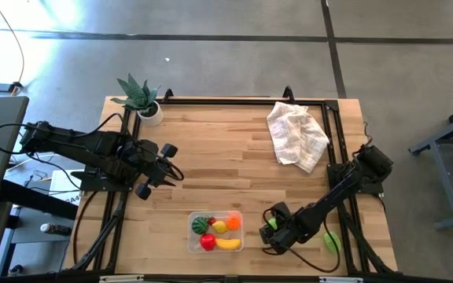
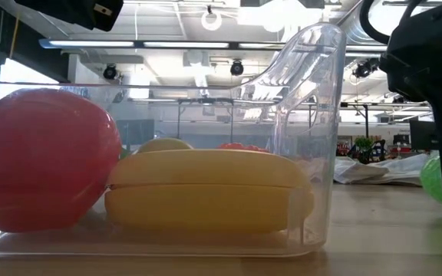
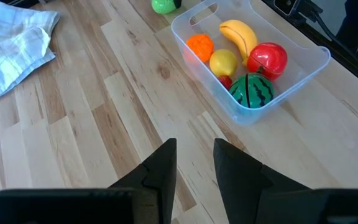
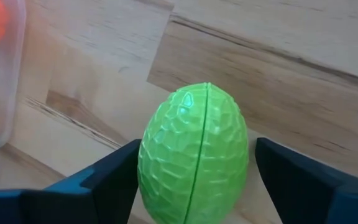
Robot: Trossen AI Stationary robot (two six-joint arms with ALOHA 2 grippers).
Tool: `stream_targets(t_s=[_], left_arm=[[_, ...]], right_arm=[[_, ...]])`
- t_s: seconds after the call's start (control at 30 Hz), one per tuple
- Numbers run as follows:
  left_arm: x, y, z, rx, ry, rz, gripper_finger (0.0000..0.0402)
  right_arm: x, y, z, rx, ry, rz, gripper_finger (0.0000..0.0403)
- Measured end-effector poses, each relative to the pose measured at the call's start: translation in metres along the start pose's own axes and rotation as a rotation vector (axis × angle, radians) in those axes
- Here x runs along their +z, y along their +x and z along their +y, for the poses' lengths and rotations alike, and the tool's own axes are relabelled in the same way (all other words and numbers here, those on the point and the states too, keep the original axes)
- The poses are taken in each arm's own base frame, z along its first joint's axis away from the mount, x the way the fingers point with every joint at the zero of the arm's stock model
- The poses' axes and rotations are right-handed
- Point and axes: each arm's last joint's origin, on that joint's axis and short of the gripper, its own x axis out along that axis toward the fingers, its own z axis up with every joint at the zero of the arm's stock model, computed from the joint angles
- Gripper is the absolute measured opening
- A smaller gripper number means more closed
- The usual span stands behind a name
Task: Pick and placing Produce into tupperware
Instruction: Put the melon into the bin
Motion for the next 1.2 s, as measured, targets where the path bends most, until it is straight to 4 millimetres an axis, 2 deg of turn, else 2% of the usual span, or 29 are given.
stream_targets(t_s=[0.4, 0.9, 1.2], left_arm=[[0.0000, 0.0000, -0.0001, 0.000, 0.000, 0.000, 0.0095], [0.0000, 0.0000, -0.0001, 0.000, 0.000, 0.000, 0.0095], [0.0000, 0.0000, 0.0000, 0.000, 0.000, 0.000, 0.0095]], right_arm=[[0.0002, 0.0011, -0.0007, -0.001, 0.001, -0.013, 0.0251], [0.0004, 0.0012, -0.0009, -0.001, -0.001, -0.023, 0.0223], [0.0006, 0.0012, -0.0012, -0.003, -0.003, -0.028, 0.0221]])
